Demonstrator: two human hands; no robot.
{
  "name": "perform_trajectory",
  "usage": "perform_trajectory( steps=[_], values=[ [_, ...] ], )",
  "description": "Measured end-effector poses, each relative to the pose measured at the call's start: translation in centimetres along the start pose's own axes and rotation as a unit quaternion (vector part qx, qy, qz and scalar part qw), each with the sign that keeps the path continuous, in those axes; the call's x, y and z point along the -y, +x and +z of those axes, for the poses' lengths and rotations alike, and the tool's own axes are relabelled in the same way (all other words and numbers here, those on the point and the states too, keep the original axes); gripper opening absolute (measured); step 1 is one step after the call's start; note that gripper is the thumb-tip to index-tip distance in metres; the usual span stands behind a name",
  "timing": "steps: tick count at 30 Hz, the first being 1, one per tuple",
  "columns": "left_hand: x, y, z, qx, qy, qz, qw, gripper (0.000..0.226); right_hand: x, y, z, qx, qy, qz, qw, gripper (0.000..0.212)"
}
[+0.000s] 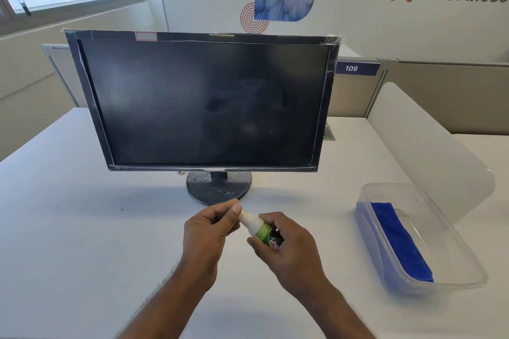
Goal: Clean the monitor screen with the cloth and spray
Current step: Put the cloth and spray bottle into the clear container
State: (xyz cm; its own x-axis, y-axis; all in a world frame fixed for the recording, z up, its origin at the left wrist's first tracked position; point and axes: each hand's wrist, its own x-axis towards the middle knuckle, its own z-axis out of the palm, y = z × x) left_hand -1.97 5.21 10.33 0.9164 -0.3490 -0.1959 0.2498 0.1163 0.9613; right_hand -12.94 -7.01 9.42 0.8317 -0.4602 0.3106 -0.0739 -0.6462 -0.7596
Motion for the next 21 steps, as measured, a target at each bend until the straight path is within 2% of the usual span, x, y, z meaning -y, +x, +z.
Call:
perform_trajectory(
  steps=[7, 16, 21],
  values=[
    [0.2, -0.6, 0.2, 0.010, -0.050, 0.019, 0.999, 0.018, 0.1, 0.3, 0.1, 0.006, 0.074, 0.031, 0.997, 0.033],
    [0.2, -0.4, 0.8, 0.022, -0.034, 0.027, 0.999, 0.018, 0.3, 0.4, 0.1, 0.018, 0.176, 0.107, 0.978, 0.026],
    [0.2, -0.1, 1.0, 0.027, -0.014, 0.031, 0.999, 0.024, 0.0, 0.5, -0.1, 0.031, 0.186, 0.126, 0.974, 0.029]
  ],
)
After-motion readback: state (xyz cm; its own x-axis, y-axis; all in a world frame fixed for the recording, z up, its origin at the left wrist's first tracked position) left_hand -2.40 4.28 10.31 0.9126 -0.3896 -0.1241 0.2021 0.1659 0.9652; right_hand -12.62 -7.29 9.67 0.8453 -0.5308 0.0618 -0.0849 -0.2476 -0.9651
